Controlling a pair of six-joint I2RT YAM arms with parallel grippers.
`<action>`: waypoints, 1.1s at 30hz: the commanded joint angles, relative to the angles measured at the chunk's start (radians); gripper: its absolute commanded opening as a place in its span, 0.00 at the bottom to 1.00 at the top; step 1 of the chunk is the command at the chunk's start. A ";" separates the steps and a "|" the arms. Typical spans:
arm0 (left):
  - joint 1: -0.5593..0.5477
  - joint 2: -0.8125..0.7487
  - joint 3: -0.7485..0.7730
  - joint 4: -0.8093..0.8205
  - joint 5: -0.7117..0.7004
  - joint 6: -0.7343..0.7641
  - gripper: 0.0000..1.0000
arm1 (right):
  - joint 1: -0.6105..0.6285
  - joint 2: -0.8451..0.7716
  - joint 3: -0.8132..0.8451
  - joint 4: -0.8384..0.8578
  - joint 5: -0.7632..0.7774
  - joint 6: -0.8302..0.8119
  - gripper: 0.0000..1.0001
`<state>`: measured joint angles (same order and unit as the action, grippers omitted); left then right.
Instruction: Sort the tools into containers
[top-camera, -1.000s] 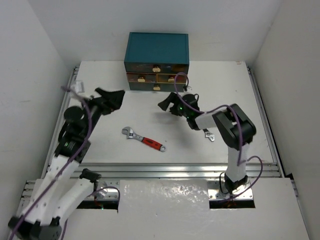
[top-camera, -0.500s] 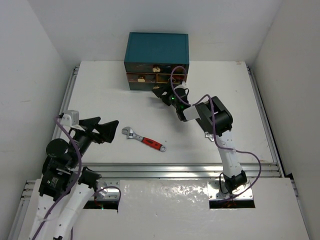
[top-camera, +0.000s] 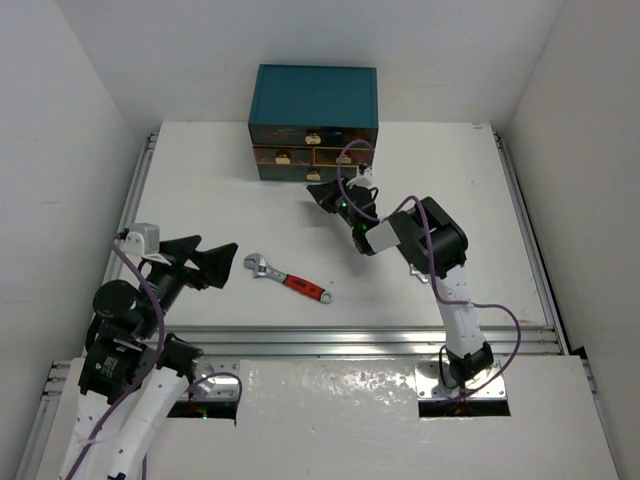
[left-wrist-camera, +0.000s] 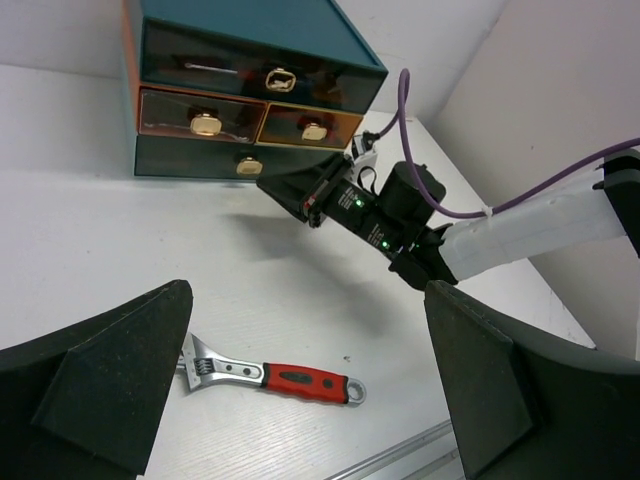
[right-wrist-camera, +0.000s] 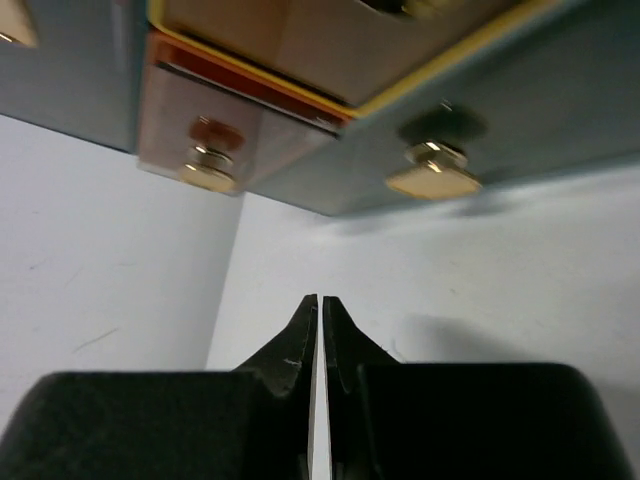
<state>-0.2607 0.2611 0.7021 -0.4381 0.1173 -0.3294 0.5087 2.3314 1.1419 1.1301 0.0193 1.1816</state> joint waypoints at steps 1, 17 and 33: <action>-0.006 -0.011 0.000 0.039 0.004 0.010 1.00 | 0.004 -0.057 0.094 0.033 0.018 -0.022 0.04; -0.022 -0.036 -0.003 0.039 -0.002 0.009 1.00 | -0.007 -0.003 0.254 -0.184 0.061 -0.132 0.03; -0.029 -0.049 -0.004 0.041 -0.004 0.009 1.00 | -0.076 0.098 0.420 -0.191 -0.091 -0.114 0.06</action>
<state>-0.2821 0.2195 0.6987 -0.4377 0.1154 -0.3294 0.4458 2.4718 1.5429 0.8536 -0.0326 1.0592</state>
